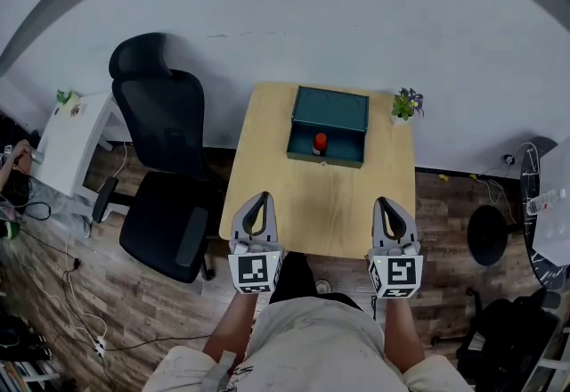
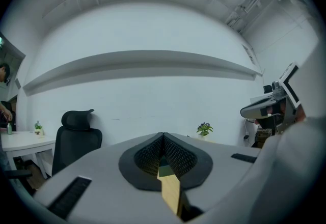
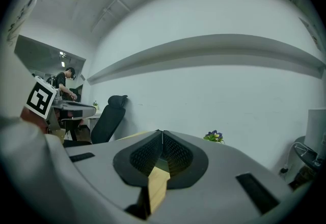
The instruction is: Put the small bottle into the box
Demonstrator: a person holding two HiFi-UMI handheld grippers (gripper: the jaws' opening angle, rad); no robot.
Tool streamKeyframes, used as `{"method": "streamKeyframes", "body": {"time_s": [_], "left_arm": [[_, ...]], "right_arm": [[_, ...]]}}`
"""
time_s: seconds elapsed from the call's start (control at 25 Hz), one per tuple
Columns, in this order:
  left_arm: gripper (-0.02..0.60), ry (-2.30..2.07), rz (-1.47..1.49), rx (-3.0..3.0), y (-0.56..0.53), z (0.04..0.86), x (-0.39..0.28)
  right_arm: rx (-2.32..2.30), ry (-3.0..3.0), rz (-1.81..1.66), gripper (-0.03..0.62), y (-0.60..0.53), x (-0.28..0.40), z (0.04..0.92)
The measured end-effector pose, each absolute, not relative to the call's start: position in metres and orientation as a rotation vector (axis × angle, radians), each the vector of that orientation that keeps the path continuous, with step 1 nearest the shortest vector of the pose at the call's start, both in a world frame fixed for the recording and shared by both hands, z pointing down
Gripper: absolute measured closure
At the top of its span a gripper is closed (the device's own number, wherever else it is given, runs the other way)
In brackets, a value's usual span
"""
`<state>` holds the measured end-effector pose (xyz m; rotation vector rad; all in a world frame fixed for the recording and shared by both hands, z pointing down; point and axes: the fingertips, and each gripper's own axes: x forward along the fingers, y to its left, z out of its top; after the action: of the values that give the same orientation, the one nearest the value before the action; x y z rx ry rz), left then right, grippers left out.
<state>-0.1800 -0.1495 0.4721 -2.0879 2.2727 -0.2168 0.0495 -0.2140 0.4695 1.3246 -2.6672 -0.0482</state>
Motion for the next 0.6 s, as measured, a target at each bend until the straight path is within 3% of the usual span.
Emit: {"method": "streamKeyframes", "body": {"time_s": [0.6], "left_arm": [[0.574,2.23,-0.211,-2.116,-0.154,0.468,-0.1723]], "right_arm": [[1.339,-2.66,-0.069,0.572,-0.2178,0.0495,0.4677]]}}
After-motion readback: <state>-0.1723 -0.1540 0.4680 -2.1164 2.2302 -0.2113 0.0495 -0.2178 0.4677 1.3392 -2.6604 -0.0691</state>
